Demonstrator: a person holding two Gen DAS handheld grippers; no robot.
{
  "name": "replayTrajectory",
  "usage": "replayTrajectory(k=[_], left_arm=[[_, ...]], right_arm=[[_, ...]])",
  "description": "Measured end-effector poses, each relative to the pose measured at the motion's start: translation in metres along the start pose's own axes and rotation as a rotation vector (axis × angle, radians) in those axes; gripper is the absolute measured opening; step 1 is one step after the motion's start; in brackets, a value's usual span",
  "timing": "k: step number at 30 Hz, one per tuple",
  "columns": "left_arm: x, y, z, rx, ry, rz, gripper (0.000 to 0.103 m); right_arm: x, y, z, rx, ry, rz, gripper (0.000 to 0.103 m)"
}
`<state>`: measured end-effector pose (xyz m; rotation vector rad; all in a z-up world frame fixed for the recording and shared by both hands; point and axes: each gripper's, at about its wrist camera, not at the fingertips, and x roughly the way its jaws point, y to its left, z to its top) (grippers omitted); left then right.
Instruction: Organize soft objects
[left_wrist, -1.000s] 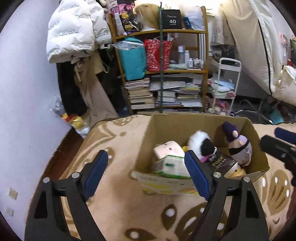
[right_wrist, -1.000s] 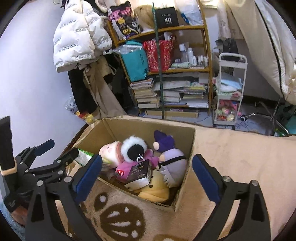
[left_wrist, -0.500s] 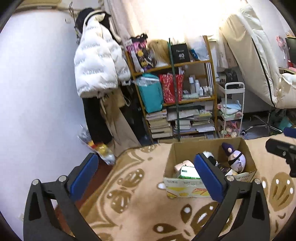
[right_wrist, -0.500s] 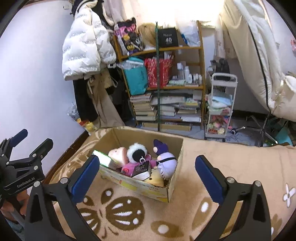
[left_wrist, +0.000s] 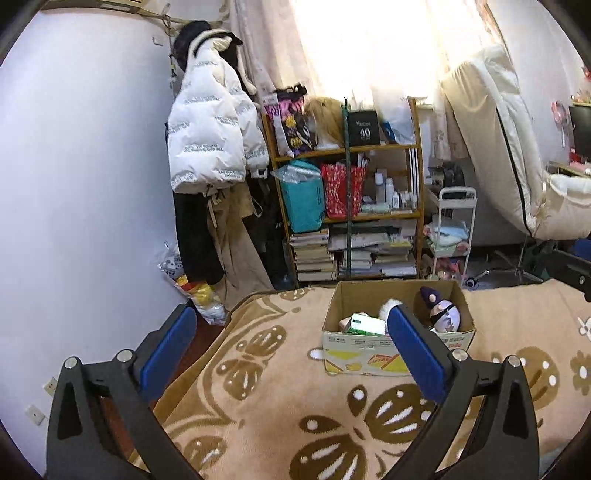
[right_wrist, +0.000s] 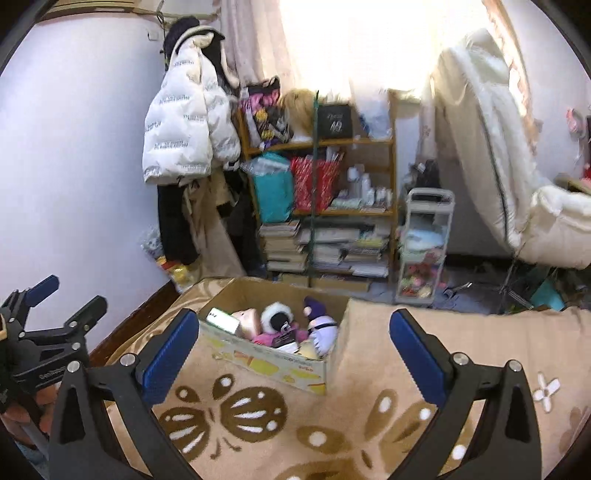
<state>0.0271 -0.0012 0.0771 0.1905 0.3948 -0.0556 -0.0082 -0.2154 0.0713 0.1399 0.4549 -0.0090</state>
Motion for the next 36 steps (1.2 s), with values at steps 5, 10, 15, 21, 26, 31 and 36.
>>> replayTrajectory(k=[5, 10, 15, 21, 26, 31, 36], left_arm=[[-0.025, 0.006, -0.010, -0.032, -0.046, -0.027, 0.102], [-0.036, 0.006, -0.023, -0.042, -0.083, -0.055, 0.102], [-0.037, 0.007, -0.037, -0.054, -0.098, -0.059, 0.102], [-0.029, 0.010, -0.043, -0.066, -0.061, -0.046, 0.102], [-0.021, 0.011, -0.050, -0.063, -0.033, -0.037, 0.102], [-0.017, 0.007, -0.054, -0.048, -0.013, -0.032, 0.102], [-0.018, 0.004, -0.054, -0.038, -0.011, -0.046, 0.102]], right_arm=[[-0.026, 0.005, -0.006, -0.020, -0.051, -0.036, 0.103], [-0.042, 0.001, -0.018, -0.021, -0.096, -0.051, 0.103], [-0.045, -0.009, -0.031, -0.005, -0.111, -0.035, 0.103], [-0.035, -0.013, -0.038, 0.011, -0.089, -0.029, 0.103], [-0.026, -0.014, -0.044, 0.022, -0.065, -0.041, 0.103], [-0.019, -0.017, -0.050, 0.036, -0.048, -0.045, 0.103], [-0.014, -0.017, -0.053, 0.044, -0.029, -0.049, 0.103]])
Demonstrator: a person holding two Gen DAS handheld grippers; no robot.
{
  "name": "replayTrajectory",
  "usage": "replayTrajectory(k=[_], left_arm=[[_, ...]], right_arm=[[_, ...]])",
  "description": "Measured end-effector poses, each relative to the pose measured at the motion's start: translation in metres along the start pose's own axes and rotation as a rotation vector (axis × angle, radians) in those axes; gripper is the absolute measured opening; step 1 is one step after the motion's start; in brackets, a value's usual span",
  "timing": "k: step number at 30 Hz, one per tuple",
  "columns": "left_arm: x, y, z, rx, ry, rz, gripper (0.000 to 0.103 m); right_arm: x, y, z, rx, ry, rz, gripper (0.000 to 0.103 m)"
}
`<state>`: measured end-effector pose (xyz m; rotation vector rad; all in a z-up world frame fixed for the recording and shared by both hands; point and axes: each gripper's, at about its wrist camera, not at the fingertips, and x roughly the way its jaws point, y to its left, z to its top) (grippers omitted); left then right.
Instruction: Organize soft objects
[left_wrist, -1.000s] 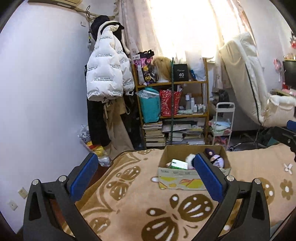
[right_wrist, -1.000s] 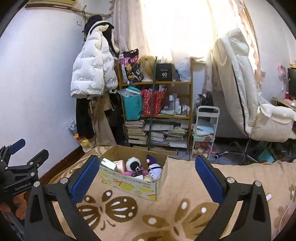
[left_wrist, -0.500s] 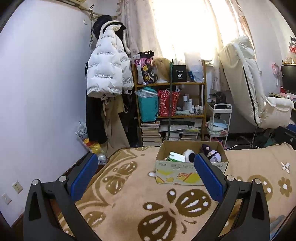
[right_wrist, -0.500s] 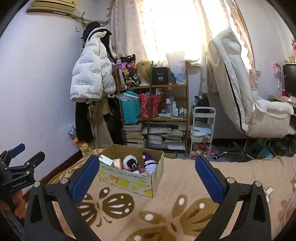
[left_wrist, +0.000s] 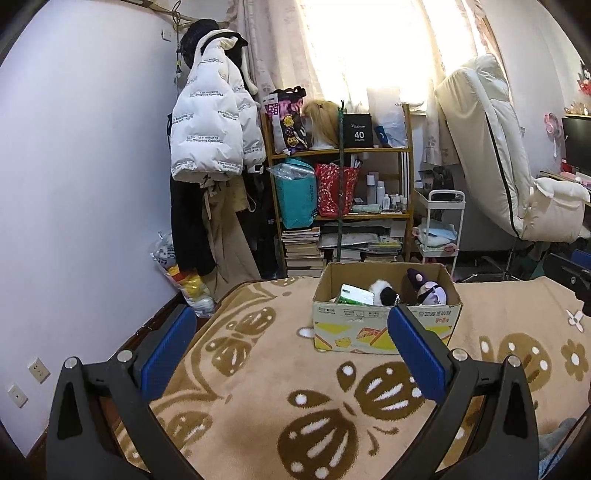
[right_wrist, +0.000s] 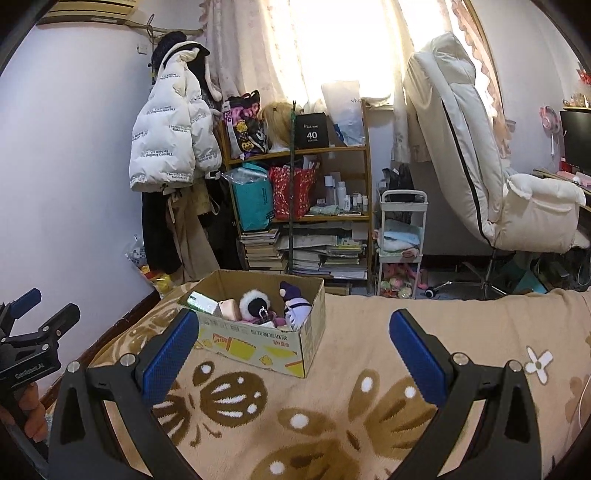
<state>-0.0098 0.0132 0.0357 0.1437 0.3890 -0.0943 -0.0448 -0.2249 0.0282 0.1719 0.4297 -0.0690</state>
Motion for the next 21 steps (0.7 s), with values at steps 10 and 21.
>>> replayTrajectory(k=[10, 21], left_arm=[[0.0066, 0.0013, -0.0031, 0.001, 0.027, -0.013, 0.102], [0.0071, 0.0013, -0.0048, 0.002, 0.024, -0.002, 0.102]], right_arm=[[0.0040, -0.0039, -0.0020, 0.025, 0.007, -0.011, 0.103], [0.0039, -0.0039, -0.0020, 0.025, 0.005, -0.015, 0.103]])
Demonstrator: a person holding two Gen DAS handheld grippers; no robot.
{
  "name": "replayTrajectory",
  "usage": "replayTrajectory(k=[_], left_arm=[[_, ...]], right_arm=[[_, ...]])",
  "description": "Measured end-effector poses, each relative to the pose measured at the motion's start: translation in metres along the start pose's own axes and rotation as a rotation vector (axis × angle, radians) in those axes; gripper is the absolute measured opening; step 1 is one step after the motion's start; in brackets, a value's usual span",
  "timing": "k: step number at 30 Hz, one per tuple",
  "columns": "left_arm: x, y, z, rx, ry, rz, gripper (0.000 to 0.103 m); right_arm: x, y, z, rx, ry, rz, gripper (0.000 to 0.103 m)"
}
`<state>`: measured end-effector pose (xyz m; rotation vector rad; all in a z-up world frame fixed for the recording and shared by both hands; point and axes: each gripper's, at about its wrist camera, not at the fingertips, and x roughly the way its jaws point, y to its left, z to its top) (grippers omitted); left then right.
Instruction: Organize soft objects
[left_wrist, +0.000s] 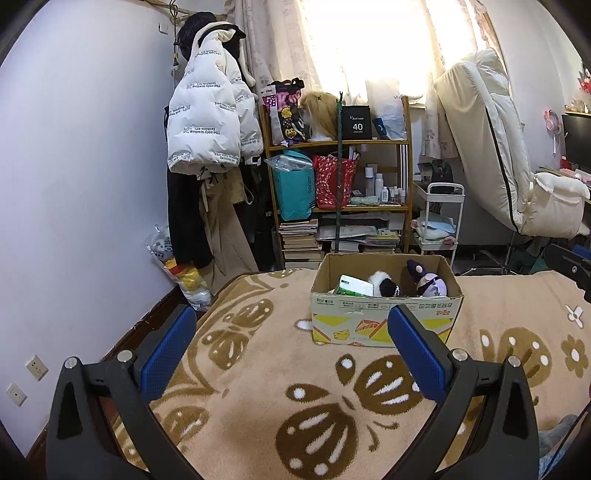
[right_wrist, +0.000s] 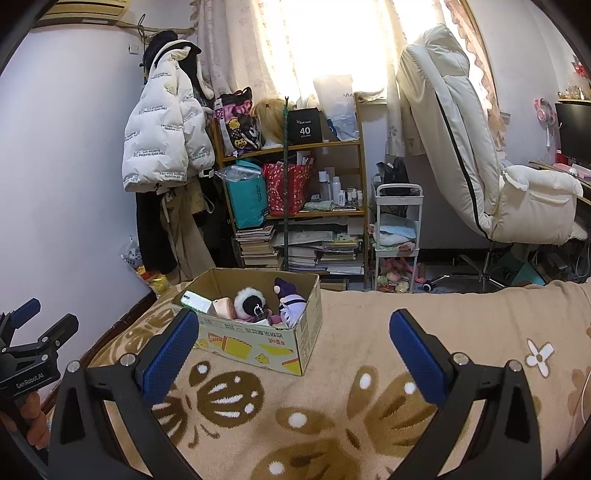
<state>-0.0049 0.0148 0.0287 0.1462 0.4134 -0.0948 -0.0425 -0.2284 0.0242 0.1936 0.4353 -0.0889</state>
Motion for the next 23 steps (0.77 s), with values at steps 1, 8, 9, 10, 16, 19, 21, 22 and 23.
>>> replayTrajectory(k=[1, 8, 9, 10, 16, 19, 21, 22, 23], left_arm=[[0.000, -0.001, -0.001, 0.002, -0.001, 0.003, 0.102], [-0.001, -0.008, -0.002, 0.020, -0.004, 0.012, 0.102], [0.000, -0.010, -0.003, 0.026, -0.001, 0.015, 0.102], [0.000, -0.010, -0.003, 0.029, 0.001, 0.014, 0.102], [0.001, -0.012, -0.004, 0.034, 0.009, 0.016, 0.102], [0.001, -0.012, -0.004, 0.033, 0.009, 0.014, 0.102], [0.001, -0.012, -0.004, 0.033, 0.009, 0.016, 0.102], [0.001, -0.012, -0.004, 0.033, 0.009, 0.016, 0.102], [0.001, -0.012, -0.004, 0.032, 0.009, 0.016, 0.102]], right_arm=[[0.000, 0.000, 0.000, 0.000, -0.001, -0.001, 0.103], [-0.001, -0.002, 0.000, 0.008, 0.000, 0.006, 0.103], [-0.001, -0.002, 0.000, 0.007, 0.001, 0.004, 0.103], [-0.001, -0.002, 0.000, 0.005, 0.001, 0.003, 0.103], [-0.001, -0.002, 0.001, 0.007, 0.002, 0.000, 0.103], [-0.001, -0.003, 0.001, 0.009, 0.001, 0.001, 0.103], [-0.001, -0.003, 0.001, 0.011, -0.001, 0.000, 0.103], [-0.001, -0.003, 0.001, 0.010, 0.000, 0.001, 0.103], [-0.001, -0.003, 0.001, 0.010, 0.000, 0.000, 0.103]])
